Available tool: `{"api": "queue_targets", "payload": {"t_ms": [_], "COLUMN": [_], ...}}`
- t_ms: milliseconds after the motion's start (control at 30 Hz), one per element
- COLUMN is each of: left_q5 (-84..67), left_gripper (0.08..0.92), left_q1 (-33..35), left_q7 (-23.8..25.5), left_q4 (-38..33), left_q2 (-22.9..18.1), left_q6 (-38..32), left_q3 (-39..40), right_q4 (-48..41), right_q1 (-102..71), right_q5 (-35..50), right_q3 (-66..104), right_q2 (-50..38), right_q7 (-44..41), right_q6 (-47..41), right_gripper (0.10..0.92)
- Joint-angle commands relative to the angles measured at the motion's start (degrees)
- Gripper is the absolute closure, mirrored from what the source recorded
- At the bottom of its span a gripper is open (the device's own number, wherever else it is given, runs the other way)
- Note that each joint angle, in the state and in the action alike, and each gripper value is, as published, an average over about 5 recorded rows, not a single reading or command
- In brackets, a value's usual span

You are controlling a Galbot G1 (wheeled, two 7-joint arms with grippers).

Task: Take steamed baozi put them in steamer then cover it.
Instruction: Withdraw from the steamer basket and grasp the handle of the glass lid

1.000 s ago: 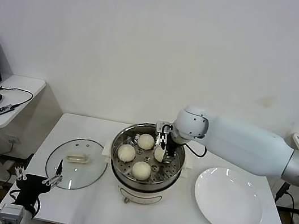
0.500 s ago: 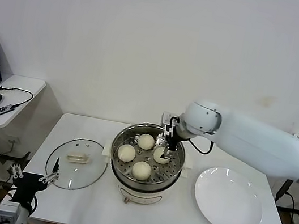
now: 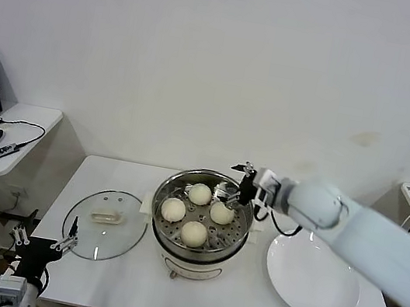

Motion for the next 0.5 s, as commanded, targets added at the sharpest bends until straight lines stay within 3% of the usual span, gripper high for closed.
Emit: {"api": "queue_targets", "payload": {"t_ms": [33, 267, 500], "left_q5": [0.5, 2.4, 15.1], "left_gripper": [0.177, 0.177, 0.177], "left_q1": [-0.3, -1.3, -2.5], "left_q7": [0.0, -0.2, 0.1], "left_q4": [1.0, 3.6, 7.4], "left_q2": [-0.2, -0.7, 0.3], "left_q6": [-0.4, -2.1, -6.3], "left_q3": [0.7, 2.0, 2.0], "right_q4": [6.2, 4.5, 6.4], "right_q1": [-52.3, -66.8, -77.1], "right_q5": [-11.8, -18.5, -15.2], "right_q3": [50.6, 69.6, 82.3], "right_q2": [4.6, 24.6, 39.3], "right_q7": [13.5, 5.5, -2.4], "right_q6": [22.4, 33.6, 33.6], "right_gripper": [0.203, 0.203, 0.203]}}
